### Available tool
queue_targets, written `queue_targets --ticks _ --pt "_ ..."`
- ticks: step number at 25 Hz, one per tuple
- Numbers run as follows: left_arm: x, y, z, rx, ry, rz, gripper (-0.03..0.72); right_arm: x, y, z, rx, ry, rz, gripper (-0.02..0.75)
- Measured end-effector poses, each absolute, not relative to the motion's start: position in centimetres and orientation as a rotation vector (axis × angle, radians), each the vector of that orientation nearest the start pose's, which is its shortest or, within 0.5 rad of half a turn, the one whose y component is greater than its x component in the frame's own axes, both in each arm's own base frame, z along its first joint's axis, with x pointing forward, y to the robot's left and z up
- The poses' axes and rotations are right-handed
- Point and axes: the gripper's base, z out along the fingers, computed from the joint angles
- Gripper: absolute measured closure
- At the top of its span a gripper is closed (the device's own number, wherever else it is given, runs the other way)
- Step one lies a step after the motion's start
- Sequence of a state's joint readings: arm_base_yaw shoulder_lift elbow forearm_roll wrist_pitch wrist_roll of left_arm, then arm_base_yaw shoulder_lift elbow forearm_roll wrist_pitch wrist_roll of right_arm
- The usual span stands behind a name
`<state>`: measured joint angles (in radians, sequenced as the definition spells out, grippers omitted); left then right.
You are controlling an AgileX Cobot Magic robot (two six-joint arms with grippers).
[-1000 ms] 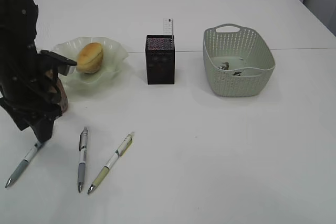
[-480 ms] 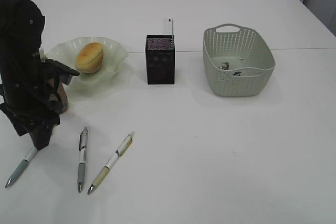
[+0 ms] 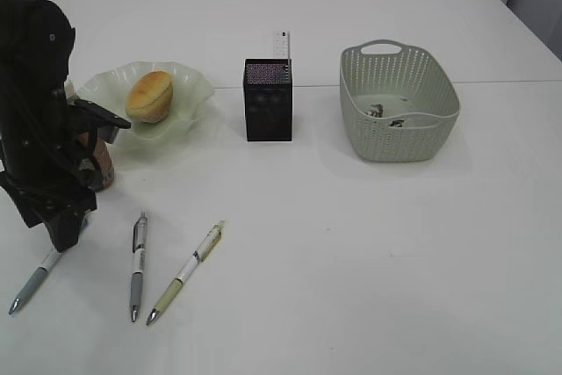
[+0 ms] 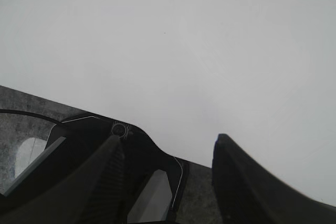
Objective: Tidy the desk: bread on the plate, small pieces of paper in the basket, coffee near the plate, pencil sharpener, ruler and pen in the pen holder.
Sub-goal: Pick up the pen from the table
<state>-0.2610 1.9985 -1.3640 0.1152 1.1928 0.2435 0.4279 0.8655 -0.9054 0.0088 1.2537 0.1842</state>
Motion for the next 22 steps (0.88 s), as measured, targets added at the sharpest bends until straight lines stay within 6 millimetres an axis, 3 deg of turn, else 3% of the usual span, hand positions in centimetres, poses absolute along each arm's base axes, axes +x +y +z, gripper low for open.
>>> queue_targets --ticks 8,22 --pt "35.6 -7.1 16.3 0.841 3.199 0.158 0.233 11.9 5.5 33.4 -0.329 2.694 0.194 0.309" --pt "35.4 -7.5 16.3 0.809 3.212 0.067 0.233 12.0 5.3 33.4 -0.331 2.689 0.166 0.309"
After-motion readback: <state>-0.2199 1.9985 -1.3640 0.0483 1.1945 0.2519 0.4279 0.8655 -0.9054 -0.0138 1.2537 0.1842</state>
